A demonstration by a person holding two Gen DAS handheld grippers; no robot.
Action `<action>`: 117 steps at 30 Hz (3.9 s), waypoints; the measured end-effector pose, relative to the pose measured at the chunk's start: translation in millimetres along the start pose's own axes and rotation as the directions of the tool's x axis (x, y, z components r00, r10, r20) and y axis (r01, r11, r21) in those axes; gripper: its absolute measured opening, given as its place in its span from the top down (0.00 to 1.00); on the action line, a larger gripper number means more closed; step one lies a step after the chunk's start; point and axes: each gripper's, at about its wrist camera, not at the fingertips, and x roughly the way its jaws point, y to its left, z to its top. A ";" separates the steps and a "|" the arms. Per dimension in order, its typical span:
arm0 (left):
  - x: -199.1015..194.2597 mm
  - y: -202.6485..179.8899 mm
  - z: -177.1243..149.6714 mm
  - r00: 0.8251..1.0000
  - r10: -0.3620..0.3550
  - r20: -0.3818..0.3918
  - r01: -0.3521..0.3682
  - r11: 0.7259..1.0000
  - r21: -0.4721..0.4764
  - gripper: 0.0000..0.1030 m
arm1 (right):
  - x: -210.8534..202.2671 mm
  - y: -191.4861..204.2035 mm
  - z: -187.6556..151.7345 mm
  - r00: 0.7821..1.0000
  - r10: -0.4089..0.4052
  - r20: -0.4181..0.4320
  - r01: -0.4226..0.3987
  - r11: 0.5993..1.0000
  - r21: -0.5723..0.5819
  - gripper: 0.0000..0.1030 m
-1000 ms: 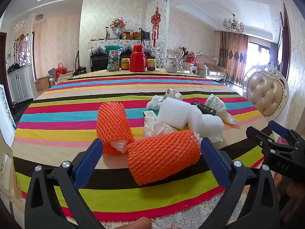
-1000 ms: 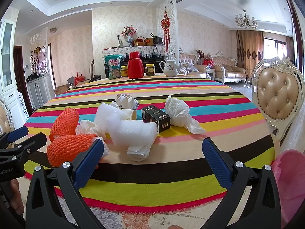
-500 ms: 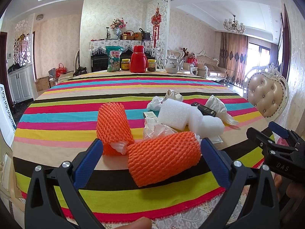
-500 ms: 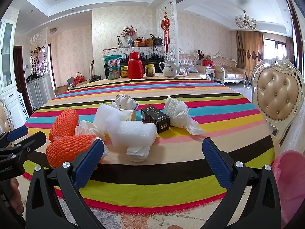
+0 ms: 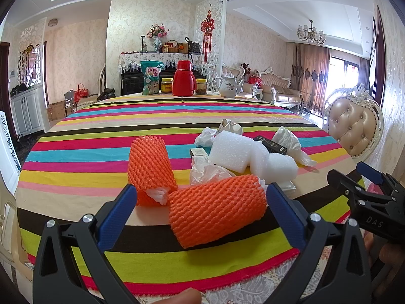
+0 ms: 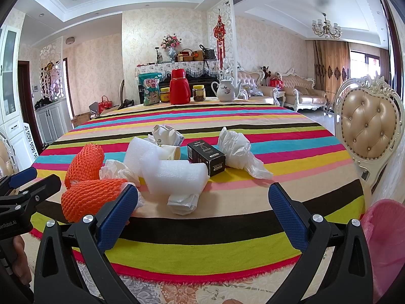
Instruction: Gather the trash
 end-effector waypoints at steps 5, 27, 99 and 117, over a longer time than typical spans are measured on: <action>0.1 -0.1 0.1 1.000 -0.002 0.000 0.002 1.000 -0.001 0.04 | 0.5 -0.3 -0.3 1.000 -0.001 0.000 0.001 1.000 0.000 0.06; 0.0 0.2 0.0 1.000 -0.002 0.000 0.002 1.000 -0.002 0.04 | 1.1 0.4 -1.5 1.000 -0.005 -0.002 0.005 1.000 0.001 0.06; 44.3 29.3 19.9 0.978 -0.133 -0.159 0.123 0.990 -0.073 0.74 | 119.8 38.5 25.6 0.941 0.024 -0.337 -0.036 0.999 -0.029 0.22; 38.1 13.9 1.1 0.980 -0.138 -0.142 0.127 0.988 -0.084 0.74 | 46.4 4.1 22.8 0.977 -0.001 -0.213 0.001 1.000 0.001 0.22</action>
